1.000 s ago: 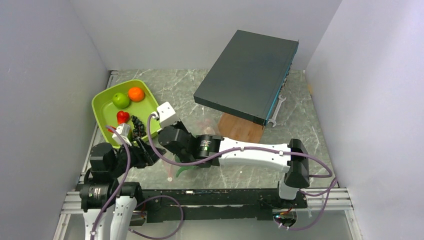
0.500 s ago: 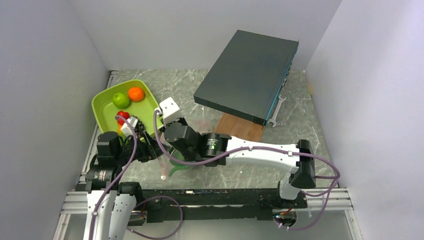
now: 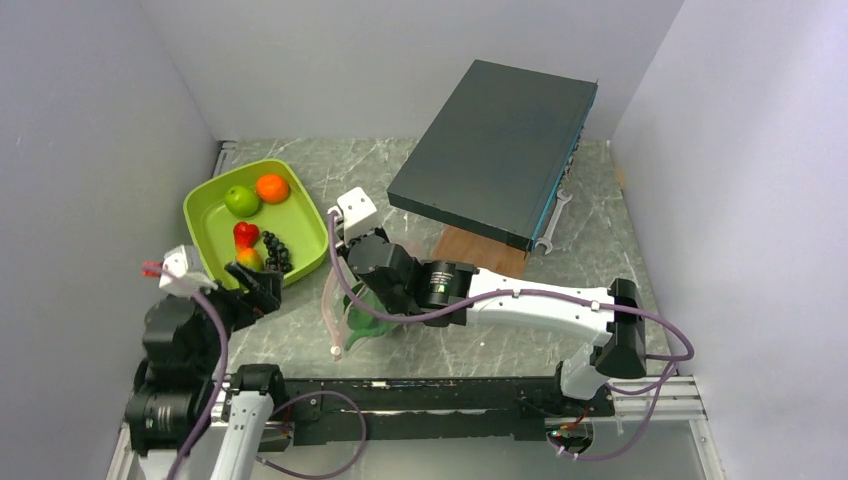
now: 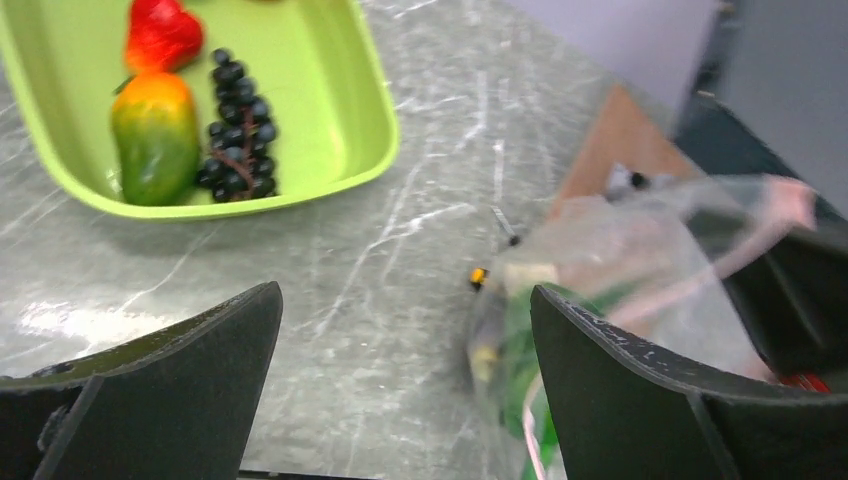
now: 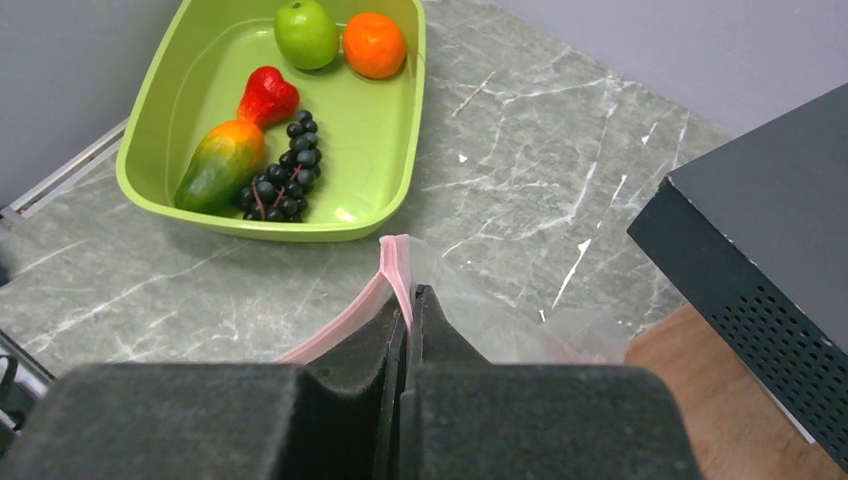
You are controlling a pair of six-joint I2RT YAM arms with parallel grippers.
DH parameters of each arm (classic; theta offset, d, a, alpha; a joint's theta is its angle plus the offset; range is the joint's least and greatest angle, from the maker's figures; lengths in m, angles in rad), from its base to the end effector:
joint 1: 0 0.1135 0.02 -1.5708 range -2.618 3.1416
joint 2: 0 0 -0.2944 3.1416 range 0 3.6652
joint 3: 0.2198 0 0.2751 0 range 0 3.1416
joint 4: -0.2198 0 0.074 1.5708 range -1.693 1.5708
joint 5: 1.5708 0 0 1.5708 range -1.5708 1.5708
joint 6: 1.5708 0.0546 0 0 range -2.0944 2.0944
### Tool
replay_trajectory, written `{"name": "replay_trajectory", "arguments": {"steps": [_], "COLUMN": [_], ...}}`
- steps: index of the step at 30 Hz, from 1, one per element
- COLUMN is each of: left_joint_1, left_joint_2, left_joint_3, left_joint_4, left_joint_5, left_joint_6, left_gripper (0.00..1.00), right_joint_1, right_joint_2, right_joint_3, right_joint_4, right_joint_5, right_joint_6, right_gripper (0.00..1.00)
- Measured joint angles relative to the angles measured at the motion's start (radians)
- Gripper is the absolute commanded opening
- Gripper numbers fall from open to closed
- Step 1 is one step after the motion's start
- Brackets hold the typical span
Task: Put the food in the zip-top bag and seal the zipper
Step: Pick up the fake fruit from the bin.
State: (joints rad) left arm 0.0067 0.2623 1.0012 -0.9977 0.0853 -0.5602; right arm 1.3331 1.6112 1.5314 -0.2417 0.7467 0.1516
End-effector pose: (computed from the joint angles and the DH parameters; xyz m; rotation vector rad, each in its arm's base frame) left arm 0.0179 -0.0045 0.3821 -0.4598 1.7960 -0.4658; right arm 0.1332 0.3922 0.4100 -0.5643 1.7287 0.3478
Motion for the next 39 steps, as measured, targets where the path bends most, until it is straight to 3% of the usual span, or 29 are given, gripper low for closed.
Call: {"name": "replay_trajectory", "arguments": {"steps": [9, 15, 18, 29, 34, 39], "left_joint_1": [0.021, 0.217, 0.264, 0.266, 0.277, 0.285], "left_joint_2": [0.48, 0.814, 0.943, 1.141, 1.25, 1.313], "left_joint_3": [-0.019, -0.019, -0.021, -0.089, -0.072, -0.047], "left_joint_4": [0.092, 0.235, 0.282, 0.396, 0.403, 0.391], "left_joint_5": [-0.231, -0.248, -0.259, -0.255, -0.24, -0.228], "left_joint_6": [0.072, 0.222, 0.272, 0.383, 0.389, 0.404], "left_gripper": [1.0, 0.93, 0.92, 0.92, 0.72, 0.32], "right_joint_1": [-0.004, -0.004, -0.005, -0.006, -0.006, -0.006], "right_joint_2": [-0.032, -0.066, -0.077, -0.08, -0.08, -0.08], "right_joint_3": [-0.043, -0.071, -0.081, -0.085, -0.085, -0.085], "right_joint_4": [0.009, 0.013, 0.018, 0.019, 0.018, 0.014], "right_joint_5": [-0.073, -0.104, -0.111, -0.133, -0.15, -0.154], "right_joint_6": [0.008, 0.01, 0.01, 0.011, 0.02, 0.036], "right_gripper": [0.0, 0.0, 0.0, 0.0, 0.0, 0.0]}}
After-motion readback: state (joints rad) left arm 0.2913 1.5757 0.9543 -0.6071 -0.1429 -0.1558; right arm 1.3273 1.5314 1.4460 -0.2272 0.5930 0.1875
